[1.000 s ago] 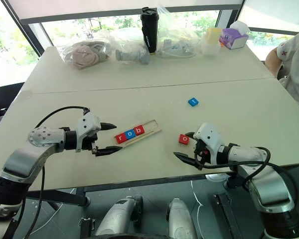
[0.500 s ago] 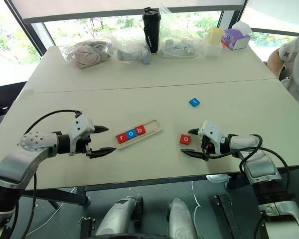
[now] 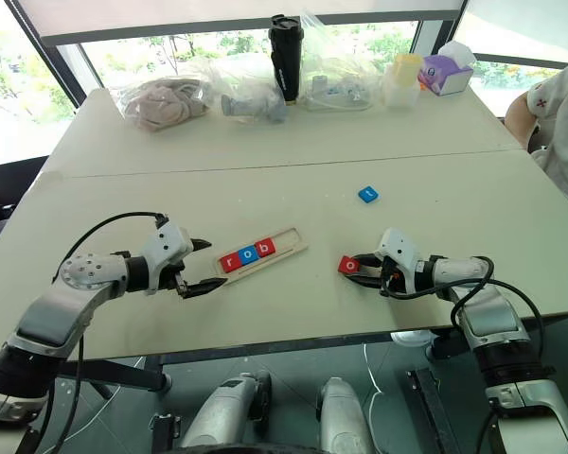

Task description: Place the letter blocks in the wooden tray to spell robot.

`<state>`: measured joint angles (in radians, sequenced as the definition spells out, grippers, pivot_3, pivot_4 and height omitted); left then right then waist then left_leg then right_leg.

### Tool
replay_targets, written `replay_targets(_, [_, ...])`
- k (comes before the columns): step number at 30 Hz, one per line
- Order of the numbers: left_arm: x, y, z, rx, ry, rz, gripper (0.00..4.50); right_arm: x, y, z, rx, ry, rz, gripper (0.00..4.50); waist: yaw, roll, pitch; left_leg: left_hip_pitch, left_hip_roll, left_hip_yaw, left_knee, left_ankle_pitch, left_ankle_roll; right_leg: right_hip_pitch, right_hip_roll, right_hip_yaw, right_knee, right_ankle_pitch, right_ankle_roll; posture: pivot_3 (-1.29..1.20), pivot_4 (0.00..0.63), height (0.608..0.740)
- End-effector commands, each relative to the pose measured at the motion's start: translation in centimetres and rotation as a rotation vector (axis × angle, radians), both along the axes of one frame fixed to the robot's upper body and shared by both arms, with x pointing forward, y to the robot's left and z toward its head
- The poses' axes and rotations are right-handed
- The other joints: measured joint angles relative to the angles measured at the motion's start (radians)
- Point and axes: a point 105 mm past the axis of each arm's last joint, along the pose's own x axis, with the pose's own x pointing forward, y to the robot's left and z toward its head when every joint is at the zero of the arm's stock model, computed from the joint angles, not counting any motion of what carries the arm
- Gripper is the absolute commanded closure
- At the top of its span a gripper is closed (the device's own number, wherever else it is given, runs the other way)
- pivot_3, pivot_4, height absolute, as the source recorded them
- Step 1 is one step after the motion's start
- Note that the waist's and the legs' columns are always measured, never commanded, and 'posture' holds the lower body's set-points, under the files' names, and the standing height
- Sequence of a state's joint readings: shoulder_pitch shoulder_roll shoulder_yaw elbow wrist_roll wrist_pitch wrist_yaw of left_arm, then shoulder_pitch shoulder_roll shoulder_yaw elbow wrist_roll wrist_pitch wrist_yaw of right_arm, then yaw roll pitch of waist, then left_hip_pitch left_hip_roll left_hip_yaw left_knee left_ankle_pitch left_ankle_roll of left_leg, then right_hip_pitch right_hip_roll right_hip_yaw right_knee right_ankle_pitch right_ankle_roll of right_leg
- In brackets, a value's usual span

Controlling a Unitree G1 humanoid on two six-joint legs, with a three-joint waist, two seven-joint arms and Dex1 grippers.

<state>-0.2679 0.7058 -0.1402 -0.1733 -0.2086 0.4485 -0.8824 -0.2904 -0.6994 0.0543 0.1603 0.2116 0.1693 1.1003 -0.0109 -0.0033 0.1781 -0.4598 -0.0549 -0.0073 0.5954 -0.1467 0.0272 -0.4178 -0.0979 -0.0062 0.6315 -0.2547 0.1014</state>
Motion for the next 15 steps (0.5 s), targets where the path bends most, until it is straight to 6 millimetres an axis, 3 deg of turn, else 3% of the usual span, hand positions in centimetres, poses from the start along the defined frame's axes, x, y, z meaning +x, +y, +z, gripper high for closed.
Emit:
replay_targets(1, [-0.4,-0.4,0.3,0.022,-0.022,-0.045,0.0,-0.1,-0.1,-0.4,-0.003,0.003,-0.024,3.36,0.0,0.0,0.0,0.0,0.0,0.0,0.0,0.0,0.0,0.0,0.0,0.0,0.0,0.0,0.0,0.0,0.15,0.74])
replay_targets(6, [-0.3,-0.5,-0.7,0.066,-0.018,-0.055,0.0,-0.2,0.0,-0.4,0.004,-0.003,-0.031,3.36,0.001,0.0,0.0,0.001,0.0,0.0,0.0,0.0,0.0,0.001,0.0,0.0,0.0,0.0,0.0,0.0,0.15,0.74])
replay_targets(15, [2.1,1.0,-1.9,0.18,-0.084,0.042,0.0,-0.9,0.4,1.4,-0.012,-0.045,0.011,3.36,0.003,0.001,-0.001,0.012,0.0,0.0,-0.001,0.0,0.0,0.011,-0.001,0.0,-0.001,0.0,0.0,0.0,0.15,0.74])
